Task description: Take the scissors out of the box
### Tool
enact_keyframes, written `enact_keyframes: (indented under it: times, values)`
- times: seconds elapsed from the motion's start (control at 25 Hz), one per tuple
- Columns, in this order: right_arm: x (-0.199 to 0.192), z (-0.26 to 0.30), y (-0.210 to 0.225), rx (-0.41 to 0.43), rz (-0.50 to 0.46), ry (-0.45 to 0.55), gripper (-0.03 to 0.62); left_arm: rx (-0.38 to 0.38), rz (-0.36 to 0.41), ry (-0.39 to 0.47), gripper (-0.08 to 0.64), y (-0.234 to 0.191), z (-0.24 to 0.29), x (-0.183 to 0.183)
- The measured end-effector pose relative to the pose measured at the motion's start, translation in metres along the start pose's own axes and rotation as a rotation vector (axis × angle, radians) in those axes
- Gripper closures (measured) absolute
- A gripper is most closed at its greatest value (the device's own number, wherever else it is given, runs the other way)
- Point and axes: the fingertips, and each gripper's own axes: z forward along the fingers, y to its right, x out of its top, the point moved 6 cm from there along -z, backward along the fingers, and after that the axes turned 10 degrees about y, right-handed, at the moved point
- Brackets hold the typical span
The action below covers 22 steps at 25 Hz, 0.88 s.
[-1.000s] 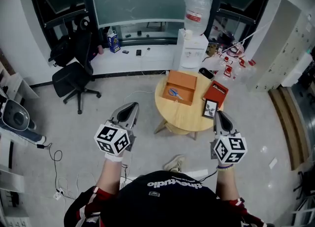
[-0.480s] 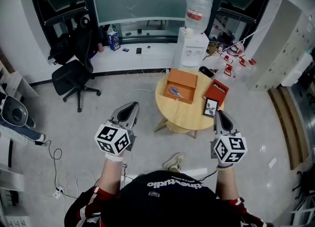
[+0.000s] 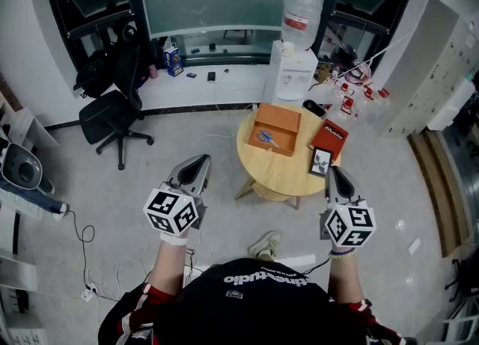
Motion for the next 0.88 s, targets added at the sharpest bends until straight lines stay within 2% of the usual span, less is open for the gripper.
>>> enact_keyframes:
  times: [0.32, 0.88]
  values:
    - [-0.004, 0.001, 0.000, 0.000, -0.003, -0.025, 0.555, -0.008, -0.013, -0.009, 0.541, -0.001, 0.003, -0.006]
    - [-0.008, 0.030, -0.004, 0.057, 0.006, -0.050, 0.555, 0.033, -0.028, -0.021, 0.541, -0.017, 0.011, -0.011]
